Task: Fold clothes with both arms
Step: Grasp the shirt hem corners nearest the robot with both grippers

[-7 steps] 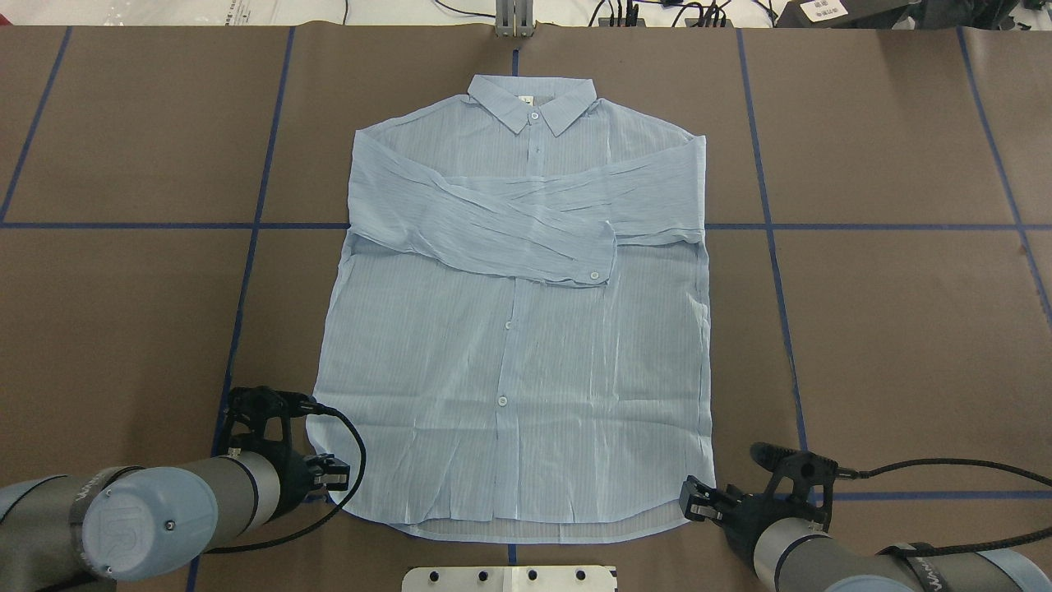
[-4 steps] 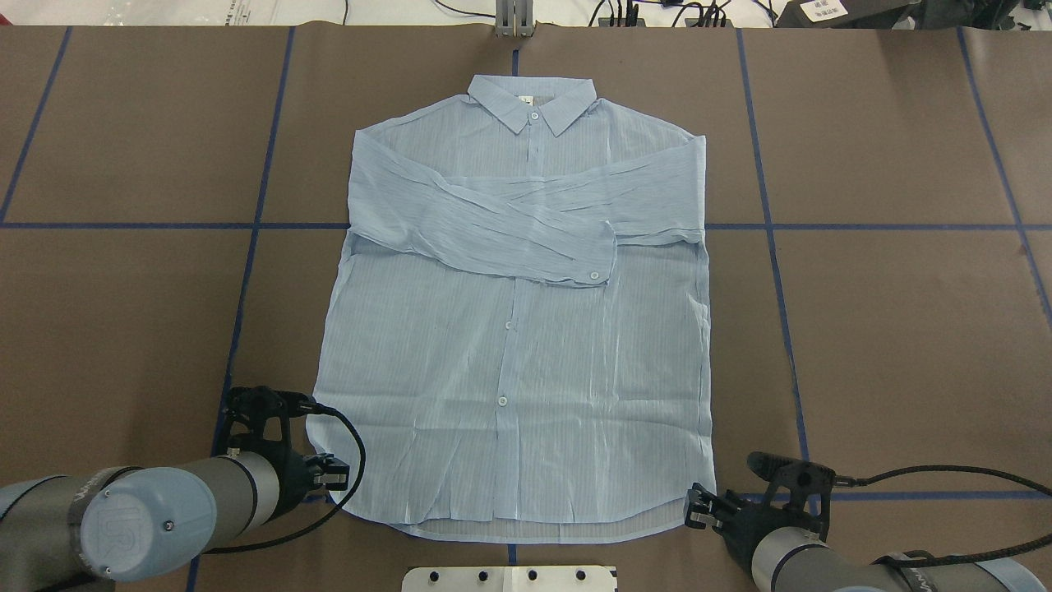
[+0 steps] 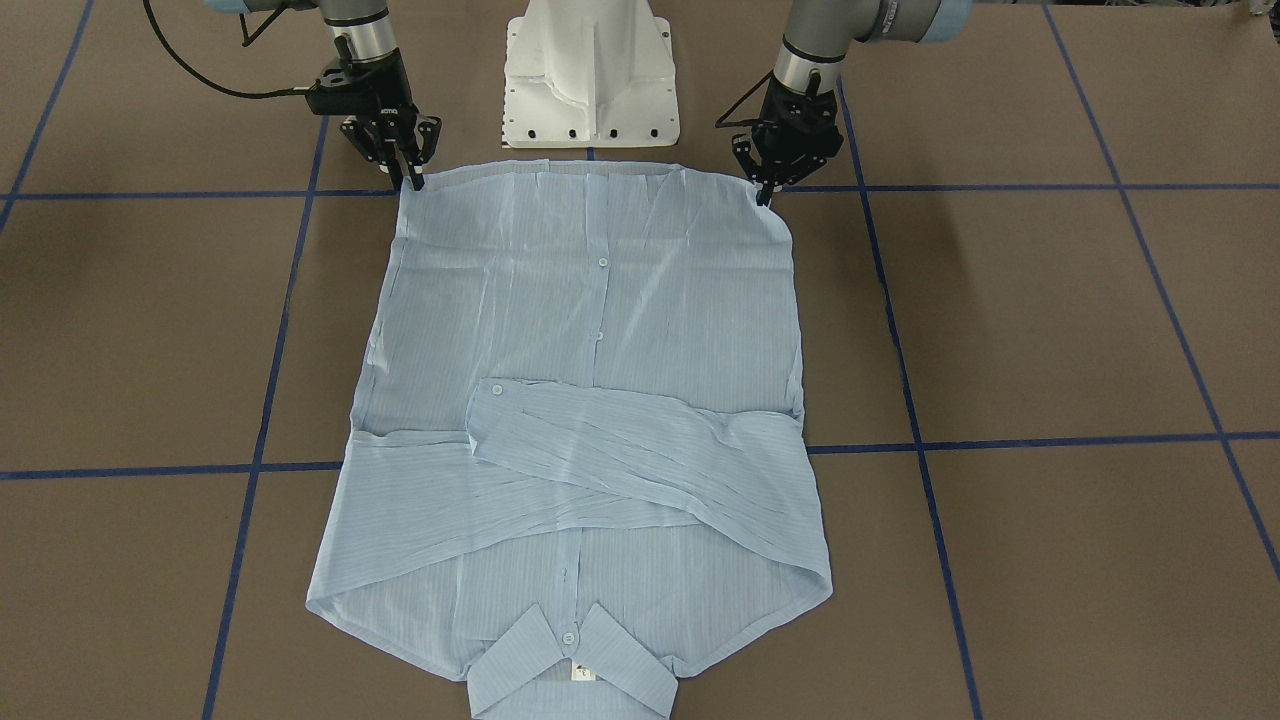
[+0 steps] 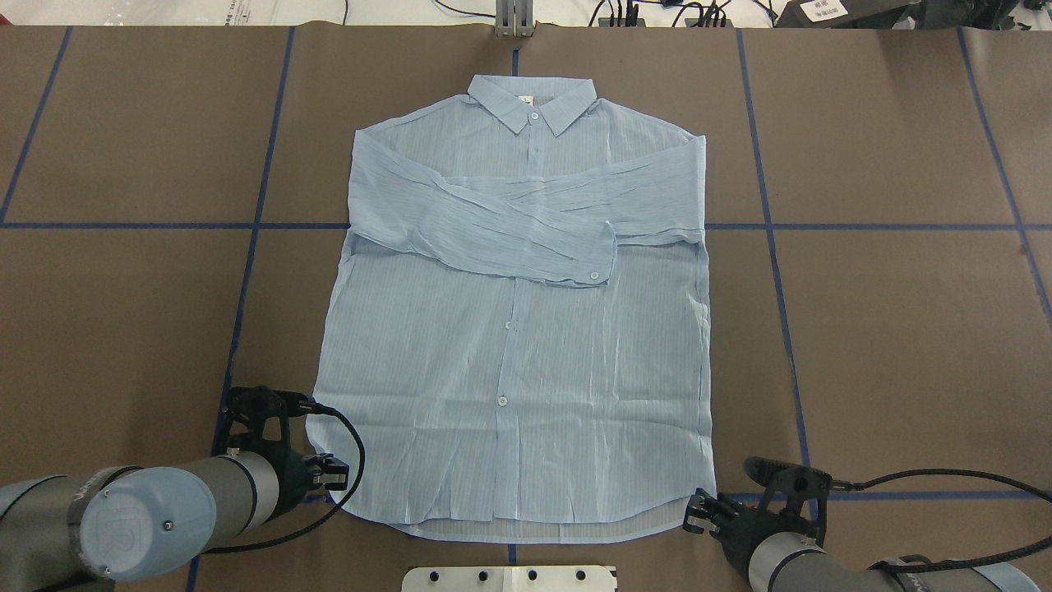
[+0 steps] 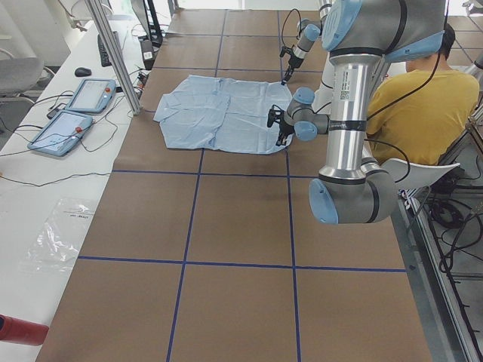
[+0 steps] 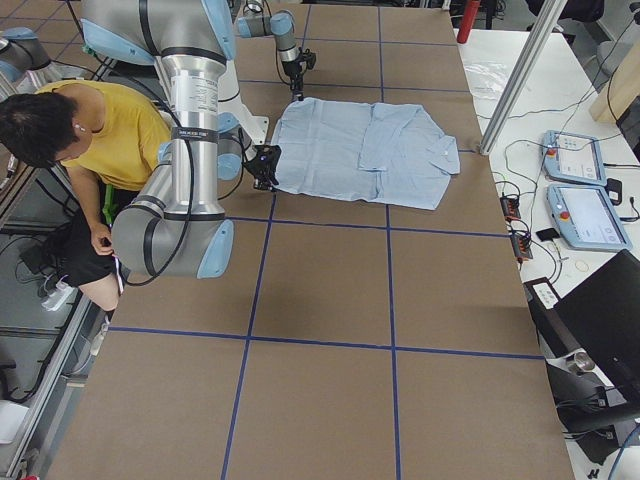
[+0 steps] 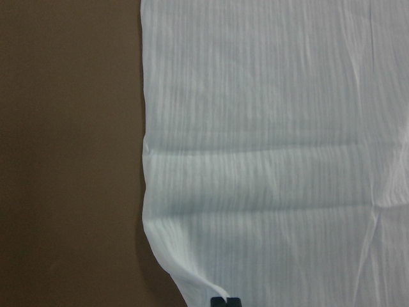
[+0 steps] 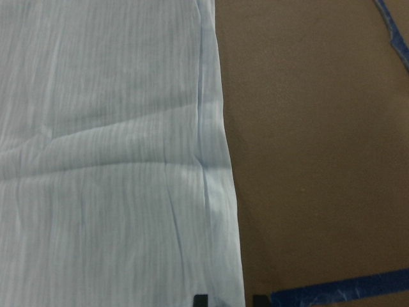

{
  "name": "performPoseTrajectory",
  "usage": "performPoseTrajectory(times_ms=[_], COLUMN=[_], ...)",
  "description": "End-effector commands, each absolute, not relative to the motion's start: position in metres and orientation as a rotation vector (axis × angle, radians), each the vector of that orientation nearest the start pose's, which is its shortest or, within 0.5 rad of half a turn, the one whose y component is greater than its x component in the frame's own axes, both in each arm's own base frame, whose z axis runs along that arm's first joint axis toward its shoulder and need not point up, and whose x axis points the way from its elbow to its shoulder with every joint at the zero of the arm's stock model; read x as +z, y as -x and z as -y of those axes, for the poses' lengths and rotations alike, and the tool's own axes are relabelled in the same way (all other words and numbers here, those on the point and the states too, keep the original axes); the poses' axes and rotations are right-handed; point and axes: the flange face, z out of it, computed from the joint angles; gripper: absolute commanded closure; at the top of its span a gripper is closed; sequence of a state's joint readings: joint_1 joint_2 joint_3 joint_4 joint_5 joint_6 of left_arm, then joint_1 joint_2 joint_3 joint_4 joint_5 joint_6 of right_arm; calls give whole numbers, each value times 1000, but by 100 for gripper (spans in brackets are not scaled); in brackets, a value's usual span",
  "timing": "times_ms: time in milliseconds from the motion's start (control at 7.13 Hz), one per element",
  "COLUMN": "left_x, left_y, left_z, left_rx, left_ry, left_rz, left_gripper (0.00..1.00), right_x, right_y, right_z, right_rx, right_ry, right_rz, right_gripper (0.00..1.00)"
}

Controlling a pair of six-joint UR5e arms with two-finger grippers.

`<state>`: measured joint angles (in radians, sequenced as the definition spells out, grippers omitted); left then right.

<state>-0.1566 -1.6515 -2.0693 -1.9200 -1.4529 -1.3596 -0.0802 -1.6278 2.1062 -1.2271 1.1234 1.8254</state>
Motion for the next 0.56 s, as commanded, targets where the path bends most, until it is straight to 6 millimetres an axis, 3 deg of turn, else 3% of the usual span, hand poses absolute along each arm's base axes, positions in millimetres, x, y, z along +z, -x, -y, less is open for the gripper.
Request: performPoseTrajectory(times_ms=[0,140,421], left_x=[348,345,334], left_y=[-472,-470,-464], left_z=[221,221,219], left_rx=[-3,-2,0], left_ry=[-277,-275,-273], left_rz=[-897,-906,-931], left_gripper=[100,100,100], right_x=[393,393,391], right_y=[472,472,468], right_z=[136,136,140], right_rx=[341,344,390], right_ry=[-280,-279,-275], right_rz=[874,875,882], right_gripper=[88,100,100])
